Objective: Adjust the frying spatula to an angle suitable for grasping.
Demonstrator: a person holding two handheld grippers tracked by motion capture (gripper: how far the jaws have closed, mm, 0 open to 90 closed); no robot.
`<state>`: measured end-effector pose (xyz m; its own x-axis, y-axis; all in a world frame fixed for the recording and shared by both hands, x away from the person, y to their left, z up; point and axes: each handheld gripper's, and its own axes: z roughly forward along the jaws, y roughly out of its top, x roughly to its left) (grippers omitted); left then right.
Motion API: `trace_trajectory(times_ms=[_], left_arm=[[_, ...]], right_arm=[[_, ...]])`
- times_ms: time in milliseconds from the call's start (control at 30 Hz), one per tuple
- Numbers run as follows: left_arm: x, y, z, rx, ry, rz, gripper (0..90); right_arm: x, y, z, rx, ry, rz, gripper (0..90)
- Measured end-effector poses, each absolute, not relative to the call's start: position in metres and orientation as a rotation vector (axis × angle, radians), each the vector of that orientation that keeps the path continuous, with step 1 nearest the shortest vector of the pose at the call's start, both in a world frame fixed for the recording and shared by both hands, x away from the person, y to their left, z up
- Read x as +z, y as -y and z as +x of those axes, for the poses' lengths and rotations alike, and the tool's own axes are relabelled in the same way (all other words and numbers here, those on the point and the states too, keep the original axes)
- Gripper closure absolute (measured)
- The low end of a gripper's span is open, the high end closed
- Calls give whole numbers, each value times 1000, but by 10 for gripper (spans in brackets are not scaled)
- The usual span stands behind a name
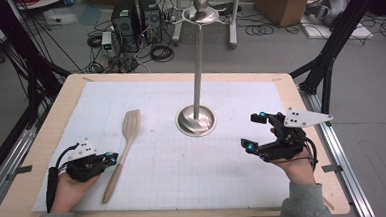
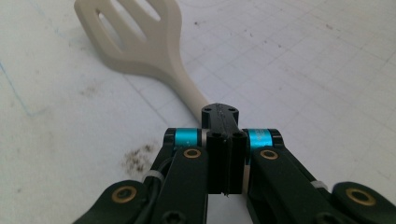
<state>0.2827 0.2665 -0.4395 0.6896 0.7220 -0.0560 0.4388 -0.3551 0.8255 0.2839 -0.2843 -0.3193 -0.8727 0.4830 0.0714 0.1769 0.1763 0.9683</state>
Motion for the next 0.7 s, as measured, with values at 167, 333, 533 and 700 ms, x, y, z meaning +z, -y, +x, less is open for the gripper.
trace_trajectory(times_ms=[167, 333, 533, 700], left_arm=[[-444, -275, 278, 358, -891, 2014, 897], [-447, -281, 274, 318, -852, 2038, 897], [-451, -282, 265, 252, -751, 2090, 897], [-451, -280, 263, 232, -768, 2080, 897]], right_arm=[[-317, 284, 286, 1776, -2195, 628, 102], [-317, 285, 286, 1790, -2186, 626, 102], [-317, 287, 286, 1791, -2180, 632, 102], [-316, 286, 286, 1786, -2177, 626, 102]])
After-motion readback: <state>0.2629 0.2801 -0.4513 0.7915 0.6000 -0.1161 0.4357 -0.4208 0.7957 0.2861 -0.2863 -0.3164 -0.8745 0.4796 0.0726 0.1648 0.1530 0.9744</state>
